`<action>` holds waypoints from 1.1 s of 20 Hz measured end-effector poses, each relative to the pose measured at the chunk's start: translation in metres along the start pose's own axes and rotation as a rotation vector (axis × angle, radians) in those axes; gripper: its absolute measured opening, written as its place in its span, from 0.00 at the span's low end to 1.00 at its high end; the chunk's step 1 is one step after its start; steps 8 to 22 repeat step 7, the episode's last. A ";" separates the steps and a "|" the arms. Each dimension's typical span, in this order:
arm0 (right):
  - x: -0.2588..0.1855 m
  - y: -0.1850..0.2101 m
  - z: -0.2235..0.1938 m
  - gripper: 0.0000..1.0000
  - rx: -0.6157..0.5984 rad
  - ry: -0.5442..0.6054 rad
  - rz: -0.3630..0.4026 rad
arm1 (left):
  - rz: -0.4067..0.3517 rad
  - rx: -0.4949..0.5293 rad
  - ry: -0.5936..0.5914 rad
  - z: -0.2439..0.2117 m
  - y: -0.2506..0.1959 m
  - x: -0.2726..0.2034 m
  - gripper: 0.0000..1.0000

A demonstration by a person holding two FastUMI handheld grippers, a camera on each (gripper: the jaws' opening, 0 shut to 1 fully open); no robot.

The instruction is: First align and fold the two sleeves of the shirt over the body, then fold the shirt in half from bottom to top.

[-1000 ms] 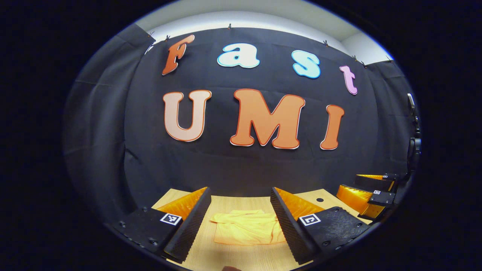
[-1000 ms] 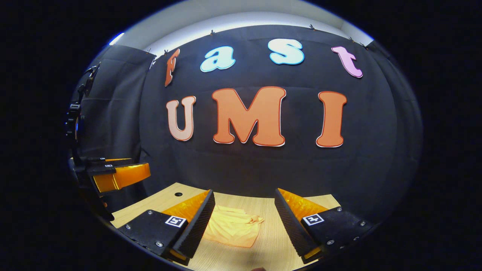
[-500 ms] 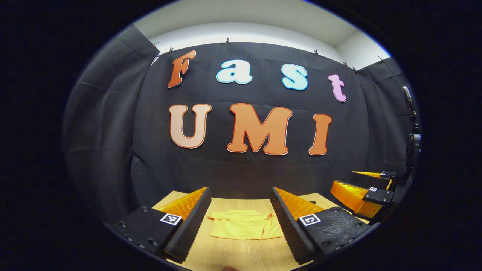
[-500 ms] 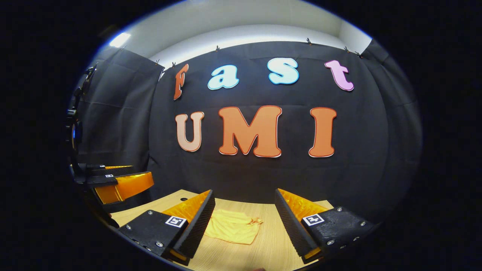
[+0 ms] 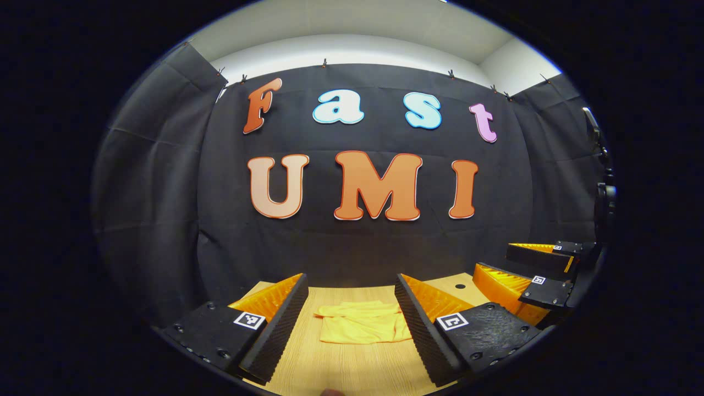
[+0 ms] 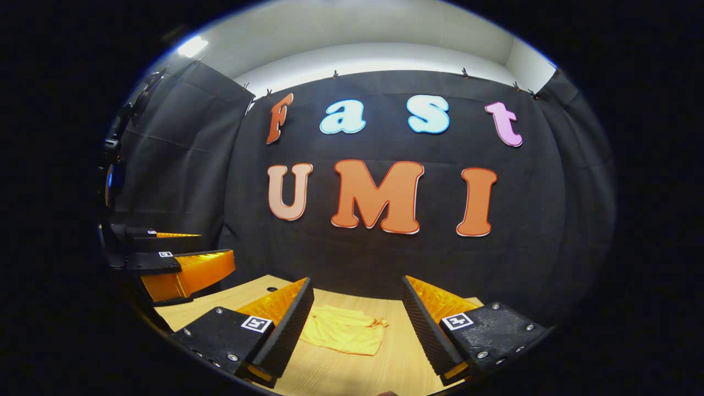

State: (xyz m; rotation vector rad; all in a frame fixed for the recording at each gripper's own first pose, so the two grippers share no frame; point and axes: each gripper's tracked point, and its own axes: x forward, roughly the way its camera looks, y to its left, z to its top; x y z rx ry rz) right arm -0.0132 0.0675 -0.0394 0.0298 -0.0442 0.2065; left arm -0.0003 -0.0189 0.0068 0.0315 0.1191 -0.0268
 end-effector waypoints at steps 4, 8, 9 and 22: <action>-0.006 0.007 -0.012 0.96 -0.015 0.038 -0.003 | -0.007 0.028 0.029 -0.022 0.002 -0.006 0.95; -0.011 0.003 -0.018 0.96 -0.004 0.063 -0.016 | -0.026 0.037 0.068 -0.036 -0.004 -0.009 0.95; -0.011 0.003 -0.018 0.96 -0.004 0.063 -0.016 | -0.026 0.037 0.068 -0.036 -0.004 -0.009 0.95; -0.011 0.003 -0.018 0.96 -0.004 0.063 -0.016 | -0.026 0.037 0.068 -0.036 -0.004 -0.009 0.95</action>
